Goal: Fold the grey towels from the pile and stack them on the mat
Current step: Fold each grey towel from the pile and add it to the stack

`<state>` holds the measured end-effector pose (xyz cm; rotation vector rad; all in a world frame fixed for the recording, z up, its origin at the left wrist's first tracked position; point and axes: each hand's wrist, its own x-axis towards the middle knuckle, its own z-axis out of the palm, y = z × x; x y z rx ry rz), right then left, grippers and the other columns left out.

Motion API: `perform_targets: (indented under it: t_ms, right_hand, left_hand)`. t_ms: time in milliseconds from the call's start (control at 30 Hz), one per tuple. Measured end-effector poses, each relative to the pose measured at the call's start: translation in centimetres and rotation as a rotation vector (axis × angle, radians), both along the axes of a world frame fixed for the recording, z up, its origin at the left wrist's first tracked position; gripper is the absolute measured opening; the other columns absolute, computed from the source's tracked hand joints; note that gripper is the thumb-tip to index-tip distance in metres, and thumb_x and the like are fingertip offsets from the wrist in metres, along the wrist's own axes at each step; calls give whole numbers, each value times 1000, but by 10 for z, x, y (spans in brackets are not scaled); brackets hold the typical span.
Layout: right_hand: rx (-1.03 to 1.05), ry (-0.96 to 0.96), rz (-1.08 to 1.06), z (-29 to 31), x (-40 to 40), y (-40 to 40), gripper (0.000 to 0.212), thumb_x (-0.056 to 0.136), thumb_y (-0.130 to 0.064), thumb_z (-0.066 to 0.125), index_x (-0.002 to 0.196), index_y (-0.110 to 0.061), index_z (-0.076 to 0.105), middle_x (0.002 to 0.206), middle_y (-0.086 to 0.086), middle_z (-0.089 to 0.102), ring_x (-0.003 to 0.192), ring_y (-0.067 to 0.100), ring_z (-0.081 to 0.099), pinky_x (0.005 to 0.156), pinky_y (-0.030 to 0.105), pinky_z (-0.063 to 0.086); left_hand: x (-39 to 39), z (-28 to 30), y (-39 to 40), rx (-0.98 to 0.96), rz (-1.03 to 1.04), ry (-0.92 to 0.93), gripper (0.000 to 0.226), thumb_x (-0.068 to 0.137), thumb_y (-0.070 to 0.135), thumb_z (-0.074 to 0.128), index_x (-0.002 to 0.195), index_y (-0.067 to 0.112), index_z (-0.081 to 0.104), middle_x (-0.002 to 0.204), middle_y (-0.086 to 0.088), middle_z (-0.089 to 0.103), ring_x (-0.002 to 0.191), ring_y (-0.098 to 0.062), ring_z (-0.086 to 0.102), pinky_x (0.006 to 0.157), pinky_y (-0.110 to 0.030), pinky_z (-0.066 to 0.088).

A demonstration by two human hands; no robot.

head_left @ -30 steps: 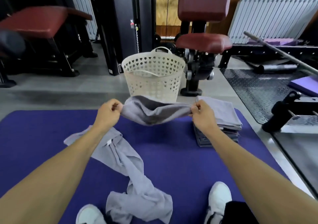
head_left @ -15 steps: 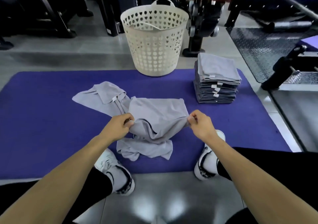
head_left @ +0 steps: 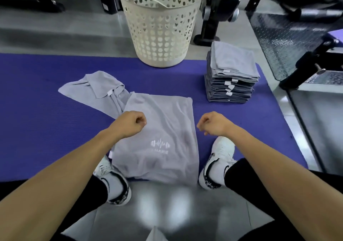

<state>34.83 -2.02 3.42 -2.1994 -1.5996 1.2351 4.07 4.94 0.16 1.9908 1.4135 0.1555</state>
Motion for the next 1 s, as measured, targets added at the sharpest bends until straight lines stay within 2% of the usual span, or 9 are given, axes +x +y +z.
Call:
perform_targets:
  t_ms: [200,333,433,500,567,667,733,800,1000]
  right_hand:
    - [-40,-74,114,4,46,72,9,91,-15,61,88,-10,68,91,7,72,73,21,68,74,32,55]
    - [-12,-48,169,-17,59,119,11,90,-15,58,89,-9,67,89,3,70,81,25,71,74,35,57]
    - [-4,56,107,-62,70,140,13,88,-18,59,92,-10,68,94,7,71,81,23,73,74,40,58]
    - [9,115,17,-101,81,152,12,90,-20,60,91,-11,68,90,6,72,82,22,72,64,30,54]
    - [65,154,-113,-138,92,167,11,93,-18,58,88,-15,67,86,1,70,81,20,72,59,22,47]
    - [112,281,-282,-187,100,195,13,98,-21,54,95,-23,66,99,-6,69,80,10,70,73,27,56]
    - [128,310,-282,-209,100,213,18,102,-21,50,111,-22,65,105,-8,66,79,6,68,74,22,57]
    - [134,368,-255,-220,95,228,23,102,-19,50,121,-20,64,102,-8,65,73,3,64,63,11,51]
    - [59,389,-145,-231,83,239,7,93,-20,67,98,-21,72,83,-12,69,68,-6,61,62,12,45]
  left_hand:
    - [80,-38,54,-63,-82,8,14,93,18,53,87,24,65,89,6,67,80,-14,63,80,-36,55]
    - [130,-85,103,-67,-132,10,11,95,22,54,95,24,65,97,5,66,90,-15,62,85,-41,55]
    - [155,-125,139,-85,-151,10,19,95,21,49,90,36,60,102,5,67,95,-17,62,88,-42,54]
    - [166,-151,159,-86,-182,58,26,96,17,47,111,30,65,118,2,64,109,-20,59,94,-40,50]
    - [174,-175,176,-24,-253,145,42,97,13,46,136,26,56,144,-4,51,132,-26,46,106,-43,41]
    - [182,-201,195,23,-323,302,48,100,18,42,146,34,44,162,-4,24,146,-30,23,115,-47,30]
    - [182,-210,200,85,-341,368,46,100,23,41,144,38,45,161,-2,26,145,-31,25,113,-47,32]
    - [182,-211,205,150,-324,354,44,100,24,42,139,41,51,158,0,34,140,-31,32,108,-47,38]
    - [180,-202,229,111,-412,309,35,96,37,45,126,42,63,140,4,52,122,-31,49,96,-47,47]
